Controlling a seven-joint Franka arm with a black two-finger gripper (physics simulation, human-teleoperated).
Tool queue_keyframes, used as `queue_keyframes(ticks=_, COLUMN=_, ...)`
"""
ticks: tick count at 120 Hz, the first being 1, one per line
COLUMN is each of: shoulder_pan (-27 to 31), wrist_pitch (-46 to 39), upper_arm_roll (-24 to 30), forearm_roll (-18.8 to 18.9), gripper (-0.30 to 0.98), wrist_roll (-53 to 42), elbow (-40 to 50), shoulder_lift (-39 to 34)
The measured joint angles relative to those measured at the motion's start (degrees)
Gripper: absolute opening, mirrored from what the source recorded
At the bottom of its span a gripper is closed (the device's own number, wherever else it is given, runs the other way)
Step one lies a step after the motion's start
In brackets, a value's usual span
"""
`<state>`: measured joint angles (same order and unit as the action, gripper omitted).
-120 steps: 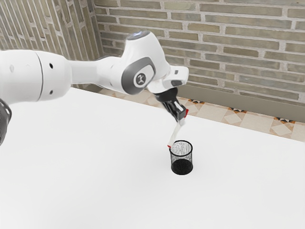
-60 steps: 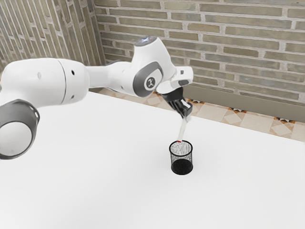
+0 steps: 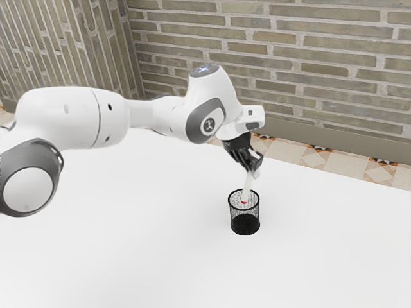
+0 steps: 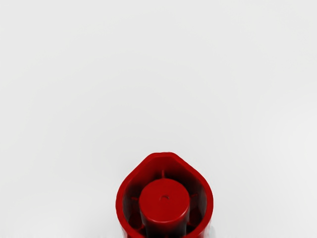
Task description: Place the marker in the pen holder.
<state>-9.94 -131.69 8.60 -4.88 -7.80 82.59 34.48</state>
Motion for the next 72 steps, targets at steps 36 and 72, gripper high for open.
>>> queue_keyframes(ticks=36, shoulder_pan=-0.32, wrist_pitch=-0.91, upper_arm_roll=0.00, forearm_roll=-0.66, gripper=0.03, wrist_roll=0.67, elbow=2.66, shoulder_lift=0.14)
queue_keyframes(ticks=72, shoulder_pan=-0.41, wrist_pitch=7.27, upper_arm_roll=0.05, forearm_roll=1.83, gripper=0.52, wrist_roll=-1.98, elbow=5.39, shoulder_lift=-16.97)
